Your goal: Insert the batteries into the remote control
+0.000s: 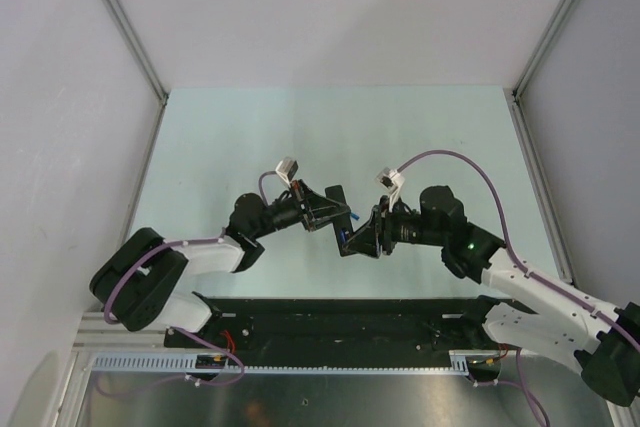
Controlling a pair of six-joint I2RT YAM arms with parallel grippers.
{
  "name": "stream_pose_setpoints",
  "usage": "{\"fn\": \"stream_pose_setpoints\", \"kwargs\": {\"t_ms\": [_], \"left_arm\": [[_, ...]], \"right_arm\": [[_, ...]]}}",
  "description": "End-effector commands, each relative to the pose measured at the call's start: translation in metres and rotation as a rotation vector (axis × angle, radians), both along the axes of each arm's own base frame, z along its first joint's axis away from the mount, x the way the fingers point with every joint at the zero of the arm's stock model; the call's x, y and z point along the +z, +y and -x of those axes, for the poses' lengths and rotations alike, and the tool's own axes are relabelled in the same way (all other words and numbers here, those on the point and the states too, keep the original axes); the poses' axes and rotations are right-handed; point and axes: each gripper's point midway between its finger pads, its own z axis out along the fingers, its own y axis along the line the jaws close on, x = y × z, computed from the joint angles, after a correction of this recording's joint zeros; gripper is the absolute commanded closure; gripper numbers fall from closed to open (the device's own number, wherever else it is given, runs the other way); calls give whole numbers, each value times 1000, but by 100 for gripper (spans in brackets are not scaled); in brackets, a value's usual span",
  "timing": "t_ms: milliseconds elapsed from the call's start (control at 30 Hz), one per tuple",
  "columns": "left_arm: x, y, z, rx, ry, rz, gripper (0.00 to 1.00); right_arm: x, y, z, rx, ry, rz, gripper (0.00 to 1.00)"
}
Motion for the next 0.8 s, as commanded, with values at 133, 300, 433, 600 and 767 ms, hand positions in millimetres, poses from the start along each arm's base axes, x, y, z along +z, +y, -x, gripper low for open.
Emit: {"fn": "stream_pose_setpoints", "kwargs": {"t_ms": [133, 300, 433, 600, 767], "left_arm": [[38, -3, 22, -82, -96, 82, 100], [38, -3, 22, -82, -98, 81, 100], [37, -3, 22, -81, -98, 79, 100], [37, -3, 22, -81, -99, 80, 100], [36, -4, 22, -84, -100, 77, 100]], "right_arm": [[11, 2, -19, -55, -32, -50, 65], [11, 3, -17, -45, -17, -60, 73], [8, 5, -16, -36, 0, -56, 84], [1, 6, -15, -32, 42, -44, 100], [-4, 7, -14, -28, 73, -36, 100]]}}
